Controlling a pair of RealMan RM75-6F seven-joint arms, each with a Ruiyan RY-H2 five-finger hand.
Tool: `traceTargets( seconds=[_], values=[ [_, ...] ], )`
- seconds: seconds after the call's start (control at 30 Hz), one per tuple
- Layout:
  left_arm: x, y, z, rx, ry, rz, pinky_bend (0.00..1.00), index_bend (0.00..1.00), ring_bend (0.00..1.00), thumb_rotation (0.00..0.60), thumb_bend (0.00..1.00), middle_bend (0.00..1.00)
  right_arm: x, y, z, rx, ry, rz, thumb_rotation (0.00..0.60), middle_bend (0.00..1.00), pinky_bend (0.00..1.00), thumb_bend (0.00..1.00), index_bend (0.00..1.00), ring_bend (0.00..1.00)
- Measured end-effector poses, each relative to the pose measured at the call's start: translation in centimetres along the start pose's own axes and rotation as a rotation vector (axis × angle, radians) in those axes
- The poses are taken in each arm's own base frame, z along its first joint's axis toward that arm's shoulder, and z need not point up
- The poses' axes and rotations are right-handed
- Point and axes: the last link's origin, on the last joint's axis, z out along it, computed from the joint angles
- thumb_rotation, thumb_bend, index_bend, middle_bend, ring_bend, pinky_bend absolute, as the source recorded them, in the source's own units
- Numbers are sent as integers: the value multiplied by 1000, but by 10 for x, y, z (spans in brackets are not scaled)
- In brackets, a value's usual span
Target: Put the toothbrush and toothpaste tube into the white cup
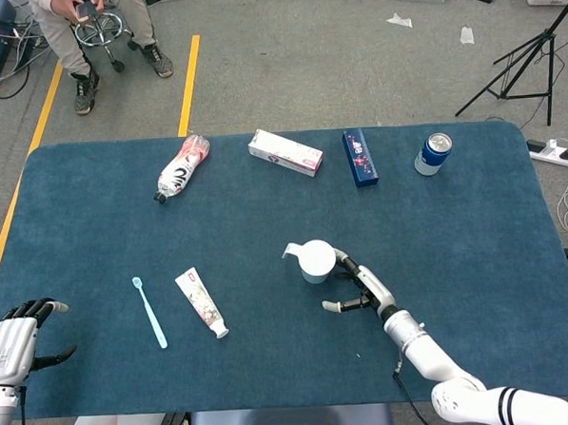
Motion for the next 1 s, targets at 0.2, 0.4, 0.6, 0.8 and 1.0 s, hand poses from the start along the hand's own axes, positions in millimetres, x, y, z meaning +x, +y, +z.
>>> traceTargets(
  seconds=[0.2,0.4,0.6,0.8,1.0],
  values=[
    [0,0,0,0,-1,-1,322,357,273,600,8,327,-4,-1,4,-2,-11,-2,600,0,150,0,0,0],
    [0,0,0,0,-3,-1,322,357,273,600,9,327,-9,-3,7,-4,-21,2,600,0,151,0,0,0],
    [0,0,0,0,-5,1,322,357,273,600,9,327,-12,-5,10,-6,-30,12,600,0,150,0,0,0],
    [1,0,0,0,-6,3,322,357,273,600,9,327,-15,-6,13,-7,-39,21,600,0,151,0,0,0],
    [0,0,0,0,-9,4,322,357,273,600,9,327,-19,-8,16,-5,-49,32,600,0,151,0,0,0]
  ],
)
